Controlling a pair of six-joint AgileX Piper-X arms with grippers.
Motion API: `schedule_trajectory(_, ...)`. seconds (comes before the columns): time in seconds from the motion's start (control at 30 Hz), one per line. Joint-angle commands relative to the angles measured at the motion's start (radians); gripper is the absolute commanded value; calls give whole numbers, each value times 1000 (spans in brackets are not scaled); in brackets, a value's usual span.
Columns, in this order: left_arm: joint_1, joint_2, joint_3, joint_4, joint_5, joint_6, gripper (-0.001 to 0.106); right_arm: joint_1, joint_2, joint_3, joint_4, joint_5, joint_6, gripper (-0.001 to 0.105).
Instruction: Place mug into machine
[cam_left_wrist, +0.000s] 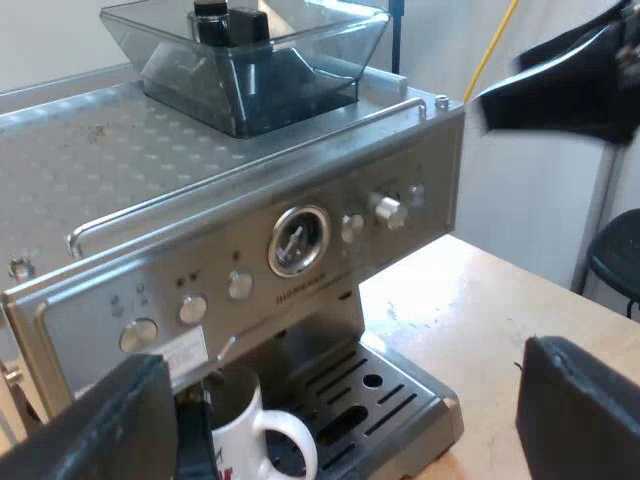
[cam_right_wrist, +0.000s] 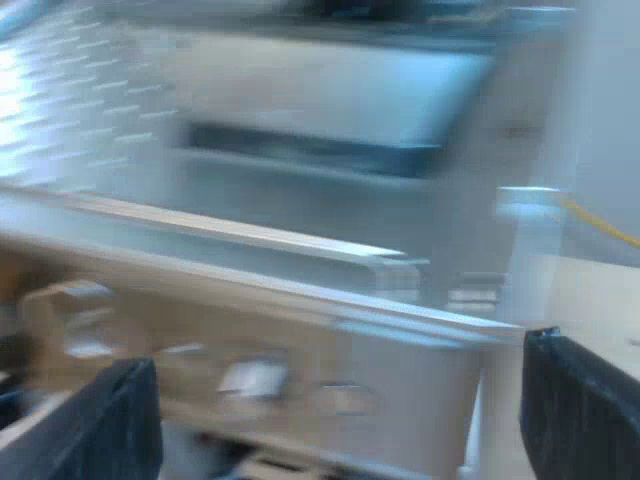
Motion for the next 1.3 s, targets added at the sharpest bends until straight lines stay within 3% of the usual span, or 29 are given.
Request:
schedule_trajectory(0.03,21,15,-19,-19,-11,-11,72,-58,-40,-6,37,-39,-12,87)
schedule_trajectory(0.3,232,26,-25,13,59,-11,72,-329,-175,-6,170,-147,-64,87)
schedule_trajectory(0.4,263,14,-25,31,75,-11,72,-418,-214,-6,215,-173,-86,87)
schedule_trajectory(0.63,264,-55,-25,58,75,-7,72,-553,-302,13,250,-234,-106,87)
schedule_trajectory(0.8,264,-132,-25,70,72,-7,72,-640,-388,74,261,-265,-115,87)
schedule_trajectory(0.93,264,-208,-25,110,70,-9,72,-659,-448,114,288,-301,-128,87)
schedule_trajectory(1.1,264,-314,-25,168,-7,-45,72,-659,-565,161,291,-308,-132,87)
schedule_trajectory(1.3,264,-431,-25,237,-11,-45,72,-659,-709,187,323,-308,-132,87)
